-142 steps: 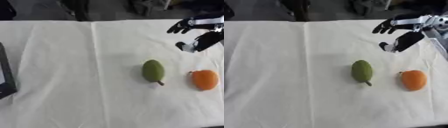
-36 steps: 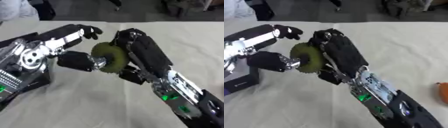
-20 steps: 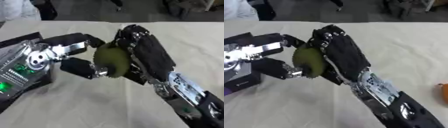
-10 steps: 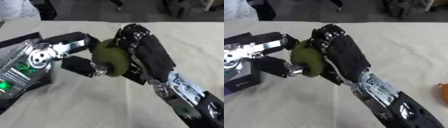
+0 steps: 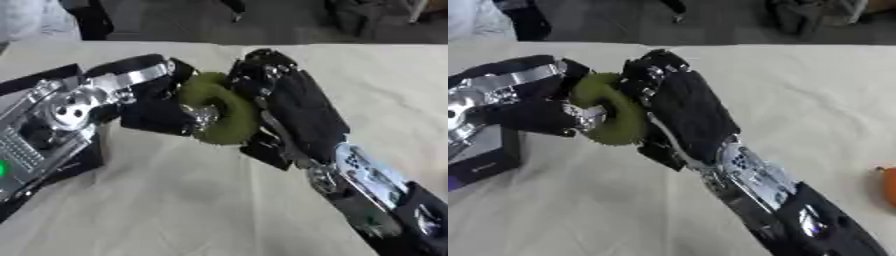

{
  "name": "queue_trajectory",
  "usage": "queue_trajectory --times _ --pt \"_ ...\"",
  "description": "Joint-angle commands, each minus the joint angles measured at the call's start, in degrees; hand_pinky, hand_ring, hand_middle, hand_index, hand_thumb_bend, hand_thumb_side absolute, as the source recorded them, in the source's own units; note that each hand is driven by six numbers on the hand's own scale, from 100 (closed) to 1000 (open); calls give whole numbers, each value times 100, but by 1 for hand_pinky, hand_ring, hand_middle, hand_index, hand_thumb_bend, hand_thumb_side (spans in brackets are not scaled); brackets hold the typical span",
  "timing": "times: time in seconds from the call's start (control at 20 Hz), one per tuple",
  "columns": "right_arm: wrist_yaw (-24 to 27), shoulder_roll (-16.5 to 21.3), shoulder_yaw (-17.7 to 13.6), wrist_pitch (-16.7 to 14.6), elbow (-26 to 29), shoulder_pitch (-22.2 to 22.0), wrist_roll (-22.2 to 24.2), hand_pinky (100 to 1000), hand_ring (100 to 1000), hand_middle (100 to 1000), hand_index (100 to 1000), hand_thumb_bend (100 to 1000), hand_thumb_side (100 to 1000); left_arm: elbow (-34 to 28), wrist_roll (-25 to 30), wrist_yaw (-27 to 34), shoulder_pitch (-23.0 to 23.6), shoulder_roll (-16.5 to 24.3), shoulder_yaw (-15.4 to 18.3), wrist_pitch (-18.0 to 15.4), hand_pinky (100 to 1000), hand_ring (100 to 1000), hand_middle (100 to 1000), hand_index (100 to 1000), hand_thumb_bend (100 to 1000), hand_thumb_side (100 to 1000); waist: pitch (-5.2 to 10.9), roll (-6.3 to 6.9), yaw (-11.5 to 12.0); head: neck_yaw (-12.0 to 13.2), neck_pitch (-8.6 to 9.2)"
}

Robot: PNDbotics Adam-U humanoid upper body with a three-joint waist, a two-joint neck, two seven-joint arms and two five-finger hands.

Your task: Pick up the objects with one hand, pass them to the other hand, and then place them into the box on the other side of the table.

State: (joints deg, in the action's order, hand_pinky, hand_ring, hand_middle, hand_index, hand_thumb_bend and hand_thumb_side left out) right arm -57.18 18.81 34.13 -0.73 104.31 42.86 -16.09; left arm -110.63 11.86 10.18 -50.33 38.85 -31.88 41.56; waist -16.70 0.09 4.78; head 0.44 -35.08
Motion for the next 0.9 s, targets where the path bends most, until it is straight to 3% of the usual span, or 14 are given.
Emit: queue_trajectory --times 0.05,0.25,0.5,0.8,0.9 --pt "58 -22 22 10 43 85 9 748 625 545 626 100 100 64 -194 57 -87 18 -51 151 685 493 299 423 100 317 89 7 -6 28 69" --pt "71 64 34 -73 98 55 16 733 663 592 674 341 100 167 -261 -248 -87 -11 -82 312 642 424 225 332 100 199 79 5 -16 34 73" --pt "-123 224 86 -174 228 61 -91 751 701 645 715 520 100 285 -310 -666 -40 6 -81 375 622 400 207 315 100 111 87 -8 -34 52 78" --pt "-261 390 146 -230 274 70 -199 752 718 736 791 477 100 418 -420 -649 155 83 122 278 612 389 188 302 100 100 92 -14 -47 65 102" --pt "-309 435 121 -221 274 61 -163 757 739 782 837 438 183 401 -556 -466 254 136 248 231 608 382 179 295 100 100 88 -14 -49 61 100"
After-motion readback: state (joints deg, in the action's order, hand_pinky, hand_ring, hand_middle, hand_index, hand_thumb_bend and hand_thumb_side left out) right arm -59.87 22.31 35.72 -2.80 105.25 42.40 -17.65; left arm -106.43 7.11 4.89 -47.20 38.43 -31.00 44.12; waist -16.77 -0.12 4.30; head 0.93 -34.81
